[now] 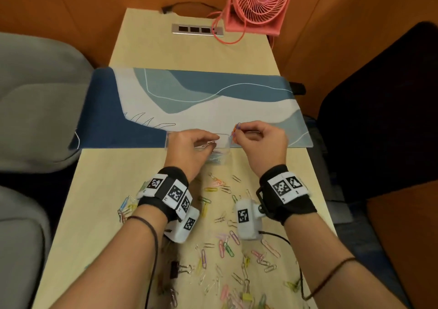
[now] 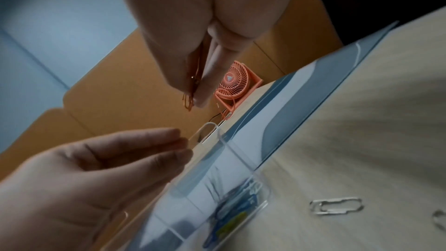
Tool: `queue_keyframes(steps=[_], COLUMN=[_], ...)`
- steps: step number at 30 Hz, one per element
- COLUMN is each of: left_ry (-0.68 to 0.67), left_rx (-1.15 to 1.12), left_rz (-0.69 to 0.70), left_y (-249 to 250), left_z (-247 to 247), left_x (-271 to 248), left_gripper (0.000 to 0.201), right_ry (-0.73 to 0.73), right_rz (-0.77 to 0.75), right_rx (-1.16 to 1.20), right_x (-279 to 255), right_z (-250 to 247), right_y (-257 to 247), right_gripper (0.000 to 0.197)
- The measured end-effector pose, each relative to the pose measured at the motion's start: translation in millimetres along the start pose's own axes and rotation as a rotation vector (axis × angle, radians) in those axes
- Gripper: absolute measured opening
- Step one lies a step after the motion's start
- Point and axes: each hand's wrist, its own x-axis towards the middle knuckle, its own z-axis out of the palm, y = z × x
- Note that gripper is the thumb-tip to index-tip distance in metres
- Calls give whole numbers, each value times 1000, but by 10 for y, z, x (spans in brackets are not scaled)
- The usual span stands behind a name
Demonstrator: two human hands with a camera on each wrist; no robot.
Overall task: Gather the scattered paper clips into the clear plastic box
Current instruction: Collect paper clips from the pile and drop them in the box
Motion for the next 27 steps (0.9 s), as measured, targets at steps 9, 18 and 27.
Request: queue_keyframes(steps=[9,18,27], left_ry=[163,150,-80], left_rx=[72,89,321], left_rz=[127,83,-101], left_y=[-89,-57,-137], left_z=[-152,-464,-954], left_x=[-78,-523,-2031], left_gripper=[20,20,22], right_ry=[-136,-261,-529], right_rz=[-389,-419,-186], right_rx=[-345,-545,-484], right_x=[31,-146,-1649], right_z=[239,148,-594], right_y=[-10,-139,-239], right_gripper=[9,21,11])
